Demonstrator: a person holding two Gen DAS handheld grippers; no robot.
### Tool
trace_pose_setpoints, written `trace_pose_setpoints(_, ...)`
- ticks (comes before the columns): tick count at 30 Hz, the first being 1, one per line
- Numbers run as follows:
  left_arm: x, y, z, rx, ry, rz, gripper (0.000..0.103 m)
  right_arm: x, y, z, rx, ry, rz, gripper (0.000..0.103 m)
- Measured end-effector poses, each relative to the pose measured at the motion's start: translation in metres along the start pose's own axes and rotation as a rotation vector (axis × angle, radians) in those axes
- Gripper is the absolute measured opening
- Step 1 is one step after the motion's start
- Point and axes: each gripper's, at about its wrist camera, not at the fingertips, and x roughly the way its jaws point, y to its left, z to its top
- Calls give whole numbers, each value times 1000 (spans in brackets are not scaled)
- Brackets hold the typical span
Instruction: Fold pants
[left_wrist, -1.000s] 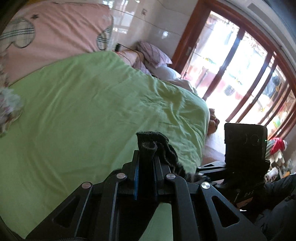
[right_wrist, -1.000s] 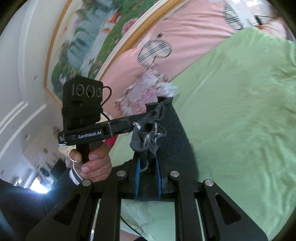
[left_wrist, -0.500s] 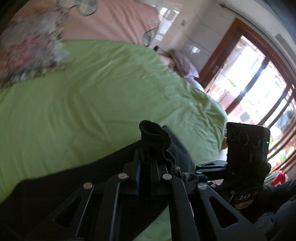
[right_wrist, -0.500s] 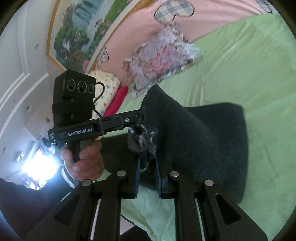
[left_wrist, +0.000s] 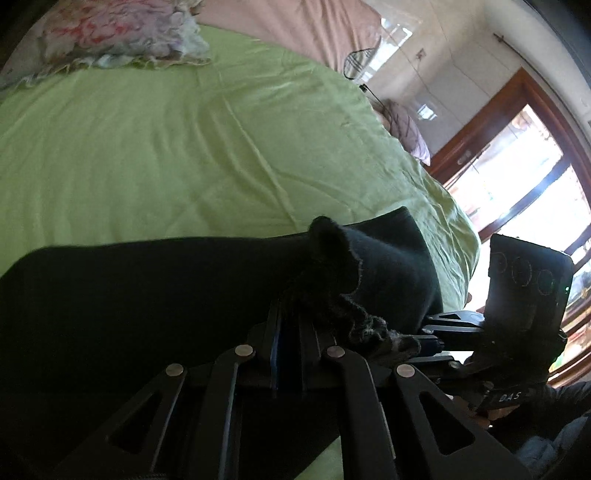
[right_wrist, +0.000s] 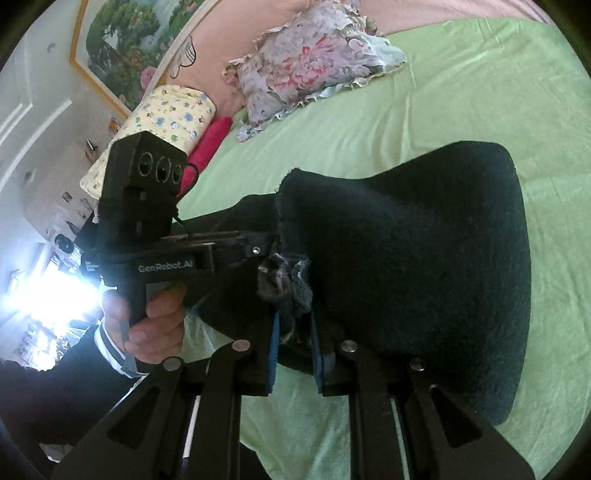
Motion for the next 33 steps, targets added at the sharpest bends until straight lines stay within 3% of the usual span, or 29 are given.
trace_pose_setpoints(2, -5, 5, -3, -23, -14, 11, 10, 1, 2, 1, -8, 8, -2, 21)
trace_pose_setpoints(7, -19, 13, -11, -80, -52, 38, 16, 2, 11, 1, -29, 12, 22, 42)
trace_pose_setpoints(10, -30, 16, -18, -109, -77, 62, 17, 4, 16, 0, -39, 14, 24, 44)
trace_pose_setpoints(12, -40, 17, -23, -132, -99, 97, 36, 4, 17, 1, -32, 15, 32, 44)
trace_pose_setpoints(14, -50, 19, -30, -159, -129, 119, 47, 3, 19, 2, -30, 17, 48, 44)
trace_pose_setpoints(33, -146, 41, -91, -406, -355, 220, 49, 22, 64, 27, -115, 48, 121, 44)
